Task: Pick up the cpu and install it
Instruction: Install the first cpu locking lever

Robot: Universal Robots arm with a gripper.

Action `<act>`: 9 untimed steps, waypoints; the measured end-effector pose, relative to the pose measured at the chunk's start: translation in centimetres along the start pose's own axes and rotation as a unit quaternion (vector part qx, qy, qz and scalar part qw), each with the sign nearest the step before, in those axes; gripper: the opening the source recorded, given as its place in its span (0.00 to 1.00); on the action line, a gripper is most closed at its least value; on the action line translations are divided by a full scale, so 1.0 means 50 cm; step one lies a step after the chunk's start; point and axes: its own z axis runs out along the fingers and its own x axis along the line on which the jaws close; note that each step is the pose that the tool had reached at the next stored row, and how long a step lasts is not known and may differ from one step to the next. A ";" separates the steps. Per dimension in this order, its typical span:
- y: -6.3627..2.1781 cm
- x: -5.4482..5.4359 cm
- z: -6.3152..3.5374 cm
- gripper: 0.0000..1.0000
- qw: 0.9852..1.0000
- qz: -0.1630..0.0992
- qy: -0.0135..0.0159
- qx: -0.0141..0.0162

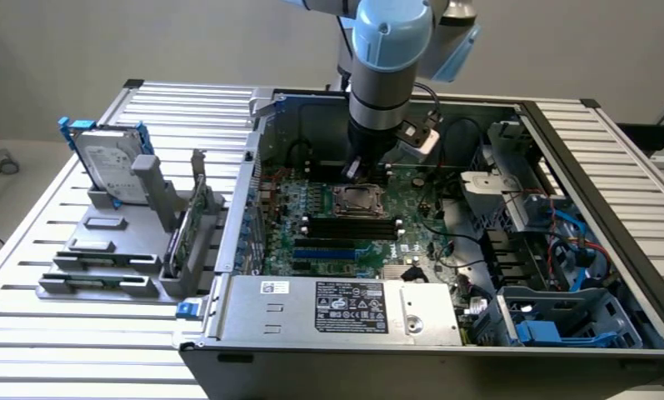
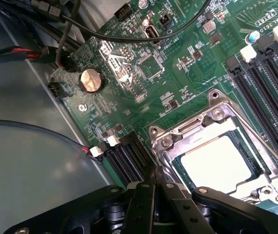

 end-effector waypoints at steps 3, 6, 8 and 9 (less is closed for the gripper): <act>-0.001 -0.001 -0.009 0.11 1.000 0.004 0.002 0.002; -0.001 -0.006 -0.016 0.11 1.000 0.006 0.002 0.004; 0.000 -0.009 -0.020 0.11 1.000 0.007 0.001 0.006; 0.000 -0.011 -0.021 0.11 1.000 0.008 0.000 0.007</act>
